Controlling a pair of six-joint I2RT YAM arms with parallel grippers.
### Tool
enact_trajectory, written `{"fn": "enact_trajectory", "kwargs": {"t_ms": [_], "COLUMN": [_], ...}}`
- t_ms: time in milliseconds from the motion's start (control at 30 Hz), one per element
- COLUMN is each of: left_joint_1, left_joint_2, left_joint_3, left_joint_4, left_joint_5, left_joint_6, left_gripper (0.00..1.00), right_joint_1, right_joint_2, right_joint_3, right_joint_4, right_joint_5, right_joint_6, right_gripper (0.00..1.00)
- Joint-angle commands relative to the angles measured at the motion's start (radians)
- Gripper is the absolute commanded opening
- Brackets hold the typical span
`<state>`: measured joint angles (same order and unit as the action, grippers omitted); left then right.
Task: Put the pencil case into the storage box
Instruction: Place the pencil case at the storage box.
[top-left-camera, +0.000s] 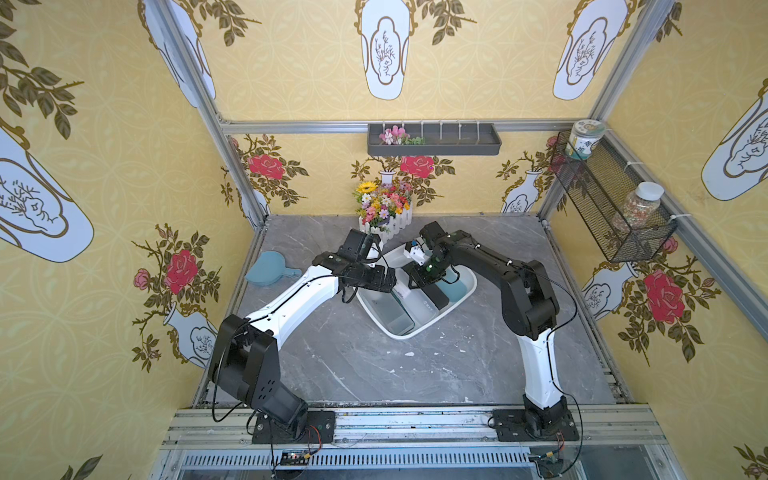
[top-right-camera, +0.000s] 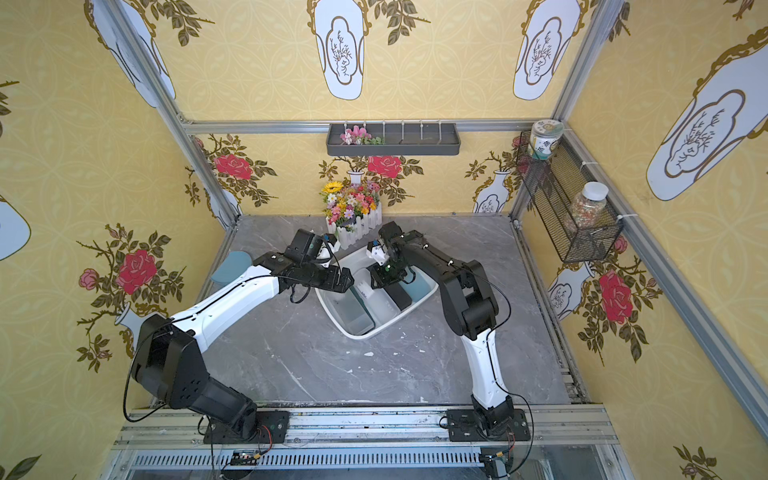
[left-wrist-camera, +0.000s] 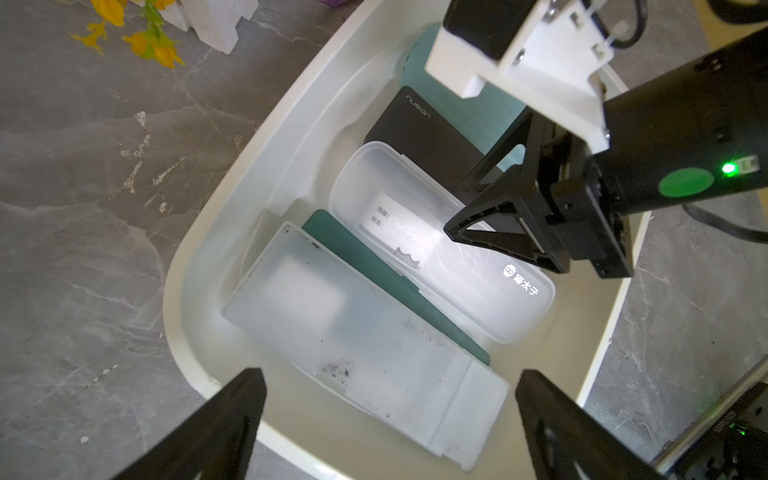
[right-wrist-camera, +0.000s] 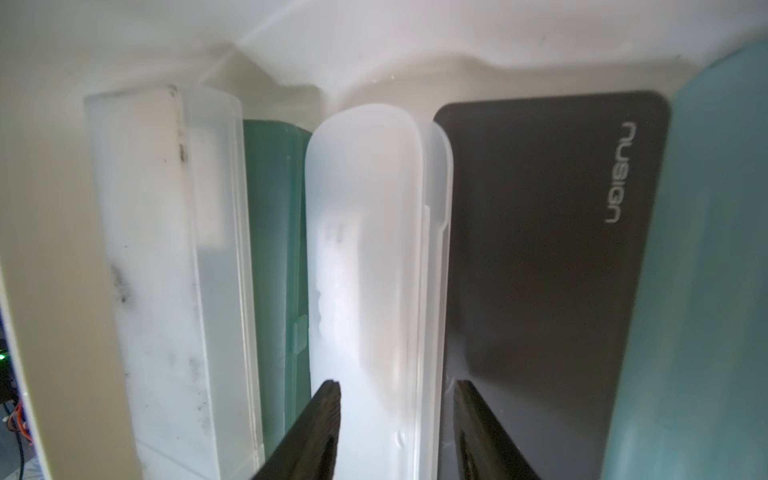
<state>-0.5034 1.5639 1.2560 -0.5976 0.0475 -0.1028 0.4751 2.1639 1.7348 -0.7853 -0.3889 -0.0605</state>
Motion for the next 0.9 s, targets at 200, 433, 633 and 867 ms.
{"fn": "enact_trajectory", "kwargs": {"t_ms": [200,433,633,867], "left_joint_1": [0.001,0.001,0.001,0.001], "left_joint_2": [-0.008,-0.016,-0.022,-0.028], "left_joint_3": [-0.016,-0.032,-0.039,-0.050], "left_joint_4": [0.012,0.015,0.016,0.020], "left_joint_5": [-0.002,0.002,-0.002,0.000], "left_joint_6": [-0.006,-0.011,-0.014,-0.020], "left_gripper": [1.00,1.00,1.00,1.00], "right_joint_1": [0.002,0.026,0.040,0.032], "right_joint_2": [-0.031,-0.012,-0.001,-0.053], "right_joint_3": [-0.069,-0.072,-0.065,-0.088], "right_joint_4": [0.044,0.055,0.058,0.093], "right_joint_5": [0.021,0.011,0.012,0.059], "right_joint_6": [0.011,0.021,0.028,0.059], "right_gripper": [0.32,0.32,0.33,0.64]}}
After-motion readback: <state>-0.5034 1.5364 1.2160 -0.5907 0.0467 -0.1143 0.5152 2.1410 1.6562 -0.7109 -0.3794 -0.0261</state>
